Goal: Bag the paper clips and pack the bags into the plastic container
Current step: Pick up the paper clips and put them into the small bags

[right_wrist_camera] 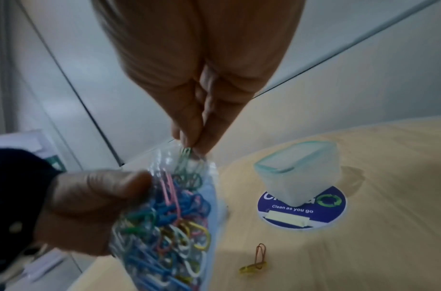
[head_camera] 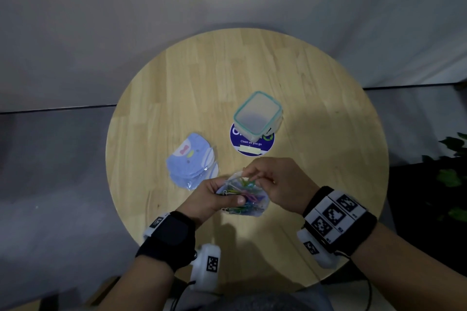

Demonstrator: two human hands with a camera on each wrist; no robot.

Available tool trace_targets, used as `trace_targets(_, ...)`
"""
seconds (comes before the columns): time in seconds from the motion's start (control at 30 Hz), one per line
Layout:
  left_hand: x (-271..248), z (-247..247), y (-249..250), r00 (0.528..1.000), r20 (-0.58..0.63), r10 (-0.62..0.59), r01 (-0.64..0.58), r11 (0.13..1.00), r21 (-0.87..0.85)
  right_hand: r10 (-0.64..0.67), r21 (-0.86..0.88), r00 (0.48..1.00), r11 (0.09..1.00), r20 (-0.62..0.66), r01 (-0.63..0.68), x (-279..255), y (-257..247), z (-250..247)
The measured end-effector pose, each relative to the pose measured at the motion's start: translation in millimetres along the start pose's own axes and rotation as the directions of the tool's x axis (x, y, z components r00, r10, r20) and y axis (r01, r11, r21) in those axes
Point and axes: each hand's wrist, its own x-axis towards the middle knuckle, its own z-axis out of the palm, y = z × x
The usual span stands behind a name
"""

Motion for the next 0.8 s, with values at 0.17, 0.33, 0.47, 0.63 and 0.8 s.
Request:
trace_targets(0.17,-1,2,-1,0.999,-0.026,0.04,-0.04,0.999,-0.007,-0.099,-0.332,0.995,0.939,-0.015,0.088,5,-5,15)
trace_targets(0.33,-7,-8,-15,0.997,-0.071,0.038,-0.039,0.999,-0.017,0.053,-0.243,0.98,0.97,0.193,-0.005,-2,0,20)
trace_targets(0.47,-14,-18,-28,0.997,-0.077,0.014,-0.016,0.999,-0.028,0.154,0.07,0.982,0.987,-0.114,-0.147,-9,17,21)
trace_targets(0.63,-21,-25,-41,0.997,-0.078,-0.028,0.025,0.999,-0.036,0.521,-0.148,0.844,0.831,-0.129,-0.536,-14,72,34)
trace_targets(0.8,-23,-28,-45,0.996,-0.08,-0.038,0.036,0.999,-0.019,0.613,-0.292,0.789,0.746,-0.053,-0.599,-10,74,62)
